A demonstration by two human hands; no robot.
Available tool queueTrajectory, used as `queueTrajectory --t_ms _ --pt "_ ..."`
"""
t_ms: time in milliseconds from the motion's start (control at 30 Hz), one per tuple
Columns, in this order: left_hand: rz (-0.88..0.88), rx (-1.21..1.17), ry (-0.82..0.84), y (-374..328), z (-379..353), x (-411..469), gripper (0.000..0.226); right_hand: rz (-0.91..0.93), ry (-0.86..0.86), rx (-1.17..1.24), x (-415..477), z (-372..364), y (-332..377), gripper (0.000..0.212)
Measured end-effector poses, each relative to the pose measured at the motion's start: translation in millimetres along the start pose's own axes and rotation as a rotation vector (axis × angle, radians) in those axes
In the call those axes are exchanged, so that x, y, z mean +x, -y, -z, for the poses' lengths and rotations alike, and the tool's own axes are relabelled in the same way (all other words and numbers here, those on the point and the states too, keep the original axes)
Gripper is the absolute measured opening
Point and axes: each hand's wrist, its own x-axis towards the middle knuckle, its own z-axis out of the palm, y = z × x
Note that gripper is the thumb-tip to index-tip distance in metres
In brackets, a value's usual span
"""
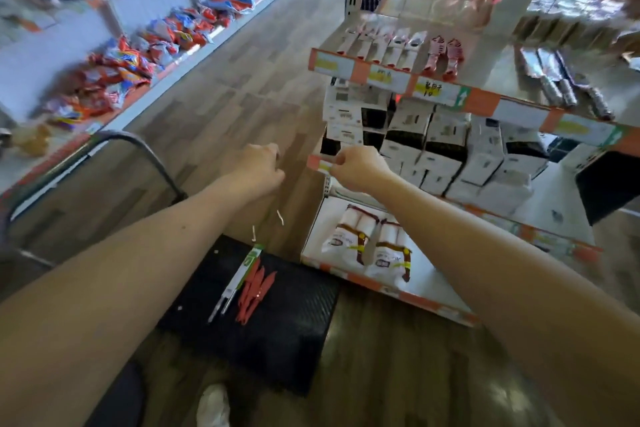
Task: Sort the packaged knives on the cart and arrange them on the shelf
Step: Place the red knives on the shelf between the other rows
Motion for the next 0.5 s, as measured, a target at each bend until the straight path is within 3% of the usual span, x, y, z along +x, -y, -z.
queueTrajectory --t_ms 233,500 --pt "-0.074 0.012 0.117 96 -51 38 0.033 -0.157 0.092 0.008 47 -97 33 0.024" --pt "-0.122 -0.096 0.302 187 -175 67 0.028 -0.331 0.200 0.041 89 -228 24 0.031"
